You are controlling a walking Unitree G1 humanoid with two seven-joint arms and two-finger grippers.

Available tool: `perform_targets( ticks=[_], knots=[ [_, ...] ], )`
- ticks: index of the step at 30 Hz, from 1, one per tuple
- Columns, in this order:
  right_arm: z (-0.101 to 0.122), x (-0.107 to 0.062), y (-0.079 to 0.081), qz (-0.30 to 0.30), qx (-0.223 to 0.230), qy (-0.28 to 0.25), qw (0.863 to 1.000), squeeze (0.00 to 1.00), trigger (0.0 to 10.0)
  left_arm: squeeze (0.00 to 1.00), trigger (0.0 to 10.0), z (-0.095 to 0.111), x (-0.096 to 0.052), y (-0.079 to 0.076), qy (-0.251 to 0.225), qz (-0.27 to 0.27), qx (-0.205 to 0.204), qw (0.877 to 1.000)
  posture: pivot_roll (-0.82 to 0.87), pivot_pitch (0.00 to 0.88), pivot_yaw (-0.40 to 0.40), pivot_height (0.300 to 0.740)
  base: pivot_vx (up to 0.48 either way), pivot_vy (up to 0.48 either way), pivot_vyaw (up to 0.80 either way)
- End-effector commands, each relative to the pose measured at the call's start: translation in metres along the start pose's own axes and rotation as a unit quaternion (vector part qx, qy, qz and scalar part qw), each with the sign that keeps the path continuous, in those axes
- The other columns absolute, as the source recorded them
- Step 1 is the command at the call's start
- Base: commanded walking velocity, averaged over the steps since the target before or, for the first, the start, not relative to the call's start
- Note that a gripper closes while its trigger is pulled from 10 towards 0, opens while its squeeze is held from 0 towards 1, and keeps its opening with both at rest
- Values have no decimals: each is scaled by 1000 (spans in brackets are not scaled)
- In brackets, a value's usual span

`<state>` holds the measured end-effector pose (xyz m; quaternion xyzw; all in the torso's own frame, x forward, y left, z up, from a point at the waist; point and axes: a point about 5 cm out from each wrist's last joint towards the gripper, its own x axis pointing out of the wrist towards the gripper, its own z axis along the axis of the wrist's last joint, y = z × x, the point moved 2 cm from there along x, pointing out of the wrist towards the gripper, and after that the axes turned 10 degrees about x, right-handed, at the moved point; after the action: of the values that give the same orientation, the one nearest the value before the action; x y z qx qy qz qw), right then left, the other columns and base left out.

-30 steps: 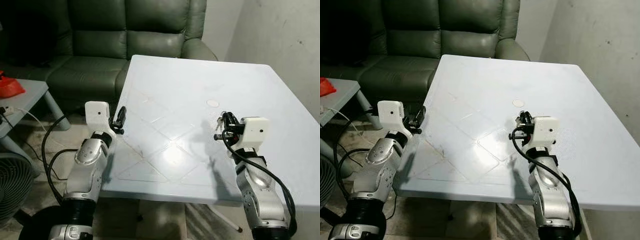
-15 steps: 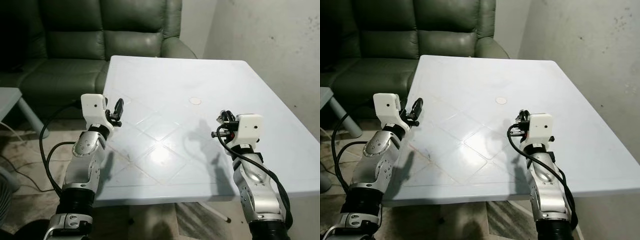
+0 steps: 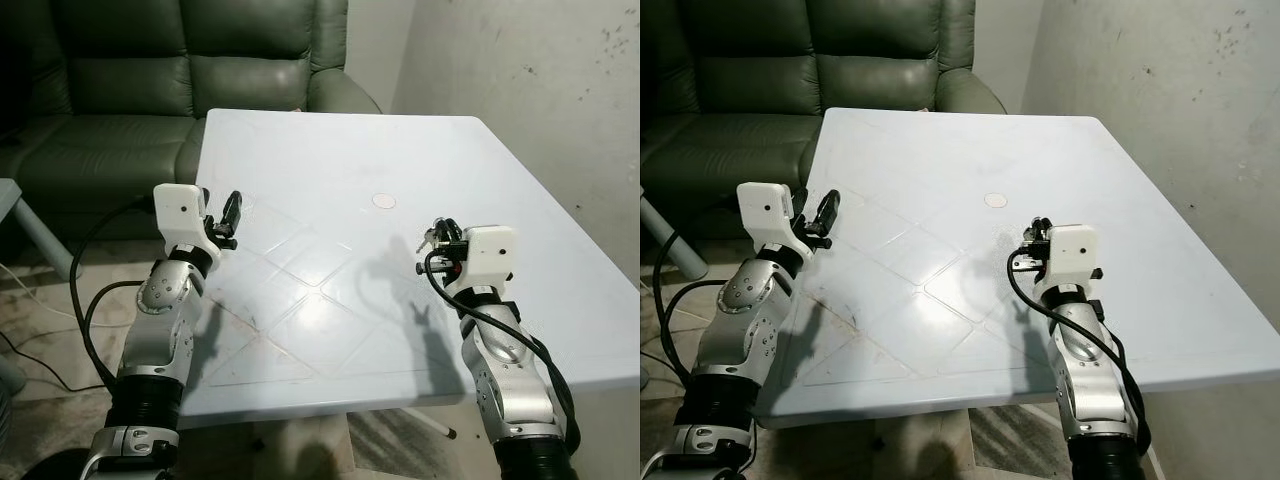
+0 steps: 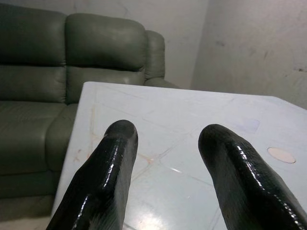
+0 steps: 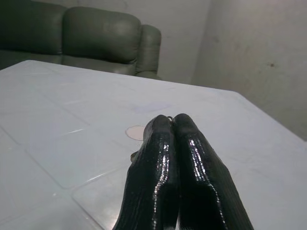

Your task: Hang keys on a hook

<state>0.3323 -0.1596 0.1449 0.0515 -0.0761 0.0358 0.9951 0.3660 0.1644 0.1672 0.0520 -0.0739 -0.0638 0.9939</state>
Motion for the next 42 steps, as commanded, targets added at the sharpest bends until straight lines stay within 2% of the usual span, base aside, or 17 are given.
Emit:
perform_targets(
  ticks=[1,5,10,42],
  knots=[
    [3,2,-2,-7,-4,-6,1000,0,10000,0,10000,4,3,0,-7,-1,1,1000,-102,0,-44,740,0,0,-744],
    [2,2,-2,-7,-5,-4,1000,0,10000,0,10000,3,3,1,-3,2,-12,1000,-103,0,-44,740,0,0,-744],
    [3,2,-3,-8,-6,-6,1000,0,10000,0,10000,1,3,1,1,9,-18,1000,-104,0,-44,740,0,417,-744],
    [3,1,-3,-4,-16,-1,1000,0,10000,0,10000,0,3,0,5,15,-20,1000,-112,0,-59,740,0,0,-742]
  ],
)
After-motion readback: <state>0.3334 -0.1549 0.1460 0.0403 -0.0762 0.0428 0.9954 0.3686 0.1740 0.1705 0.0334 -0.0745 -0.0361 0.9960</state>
